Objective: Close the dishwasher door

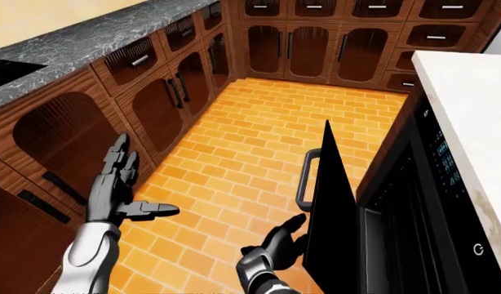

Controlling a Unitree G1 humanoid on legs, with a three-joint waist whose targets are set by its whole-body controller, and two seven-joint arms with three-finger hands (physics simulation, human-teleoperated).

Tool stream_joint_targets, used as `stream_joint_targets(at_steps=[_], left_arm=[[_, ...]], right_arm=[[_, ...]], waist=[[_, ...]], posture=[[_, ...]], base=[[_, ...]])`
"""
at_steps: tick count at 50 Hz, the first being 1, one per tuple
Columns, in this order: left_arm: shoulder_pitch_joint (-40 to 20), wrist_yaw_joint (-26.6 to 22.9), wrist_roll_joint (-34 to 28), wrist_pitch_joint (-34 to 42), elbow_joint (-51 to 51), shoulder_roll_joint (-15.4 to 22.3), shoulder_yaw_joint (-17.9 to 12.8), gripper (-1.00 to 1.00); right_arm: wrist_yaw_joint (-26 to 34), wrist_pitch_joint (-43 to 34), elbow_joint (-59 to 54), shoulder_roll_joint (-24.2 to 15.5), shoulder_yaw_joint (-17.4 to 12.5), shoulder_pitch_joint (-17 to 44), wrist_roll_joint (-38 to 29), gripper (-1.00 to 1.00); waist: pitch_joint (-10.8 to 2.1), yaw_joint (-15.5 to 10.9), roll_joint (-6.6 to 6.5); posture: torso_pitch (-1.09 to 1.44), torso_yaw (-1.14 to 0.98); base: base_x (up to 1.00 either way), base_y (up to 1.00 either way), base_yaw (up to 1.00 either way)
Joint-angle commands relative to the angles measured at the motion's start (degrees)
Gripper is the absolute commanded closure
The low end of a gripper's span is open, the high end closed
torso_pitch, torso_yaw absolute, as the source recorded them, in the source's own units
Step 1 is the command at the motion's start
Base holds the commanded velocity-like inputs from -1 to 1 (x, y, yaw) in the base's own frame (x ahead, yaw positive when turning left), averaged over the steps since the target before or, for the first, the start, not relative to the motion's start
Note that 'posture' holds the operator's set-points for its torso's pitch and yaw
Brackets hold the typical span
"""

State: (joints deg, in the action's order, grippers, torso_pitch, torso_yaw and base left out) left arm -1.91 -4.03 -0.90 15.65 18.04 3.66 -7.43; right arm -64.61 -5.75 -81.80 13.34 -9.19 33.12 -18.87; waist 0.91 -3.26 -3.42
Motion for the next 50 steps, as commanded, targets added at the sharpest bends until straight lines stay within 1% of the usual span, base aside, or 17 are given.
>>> stream_joint_targets(at_steps=[1, 2, 8, 15, 23, 25, 30, 39, 43, 50], left_arm=[[-1.3, 0.0, 0.0, -1.8, 2.2, 0.4, -0.5, -1.00], [-1.5, 0.0, 0.1, -1.7, 2.1, 0.5, -0.7, -1.00], [-1.2, -0.1, 0.0, -1.6, 2.5, 0.4, -0.5, -1.00], [-1.1, -0.2, 0.2, -0.7, 3.7, 0.5, -0.8, -1.00], [-1.1, -0.3, 0.3, -0.6, 4.0, 0.5, -1.0, -1.00], [-1.0, -0.3, 0.4, -0.5, 4.1, 0.5, -1.0, -1.00], [-1.0, -0.3, 0.5, -0.2, 4.6, 0.6, -1.2, -1.00], [-1.0, -0.2, 0.6, -0.3, 4.5, 0.6, -1.2, -1.00], [-1.1, -0.2, 0.6, -0.3, 4.5, 0.6, -1.3, -1.00], [-1.0, -0.3, 0.8, 0.3, 5.1, 0.7, -1.5, -1.00]], right_arm=[[-6.2, -0.2, 2.7, -4.3, 0.1, 1.7, -2.1, -1.00], [-7.4, 0.1, 2.7, -4.3, 0.2, 1.9, -2.2, -1.00], [-9.3, 0.4, 2.8, -4.5, 0.6, 2.1, -2.1, -1.00], [-10.2, 0.5, 2.9, -4.7, 1.3, 2.4, -1.9, -1.00], [-7.3, -0.3, 3.1, -5.0, 3.2, 2.7, -3.0, -1.00], [-6.9, -0.3, 3.2, -5.5, 3.2, 2.8, -3.1, -1.00], [-9.5, -0.7, 3.4, -6.6, 3.0, 3.2, -2.6, -1.00], [-10.1, 0.0, 3.8, -9.2, 2.3, 3.5, 0.0, -1.00], [-10.0, 0.1, 3.9, -10.2, 2.3, 3.5, 1.1, -1.00], [-8.0, -1.2, 4.0, -11.7, 2.5, 3.5, 1.8, -1.00]], waist=[[-1.19, 0.9, 0.47], [-1.18, 0.9, 0.52], [-1.06, 1.1, 0.86], [-1.10, 1.0, 0.92], [-1.18, 1.0, 0.89], [-1.23, 1.0, 0.89], [-1.29, 0.9, 0.86], [-1.40, 0.8, 1.10], [-1.45, 0.8, 1.35], [-1.52, 1.0, 1.79]], posture=[[0.00, 0.00], [0.00, 0.00], [0.00, 0.00], [0.00, 0.00], [0.00, 0.00], [0.00, 0.00], [0.00, 0.00], [0.00, 0.00], [0.00, 0.00], [0.00, 0.00]], base=[[0.00, 0.00, 0.00], [0.00, 0.00, 0.00], [0.00, 0.00, 0.00], [0.00, 0.00, 0.00], [0.00, 0.00, 0.00], [0.00, 0.00, 0.00], [0.00, 0.00, 0.00], [0.00, 0.00, 0.00], [0.00, 0.00, 0.00], [0.00, 0.00, 0.00]])
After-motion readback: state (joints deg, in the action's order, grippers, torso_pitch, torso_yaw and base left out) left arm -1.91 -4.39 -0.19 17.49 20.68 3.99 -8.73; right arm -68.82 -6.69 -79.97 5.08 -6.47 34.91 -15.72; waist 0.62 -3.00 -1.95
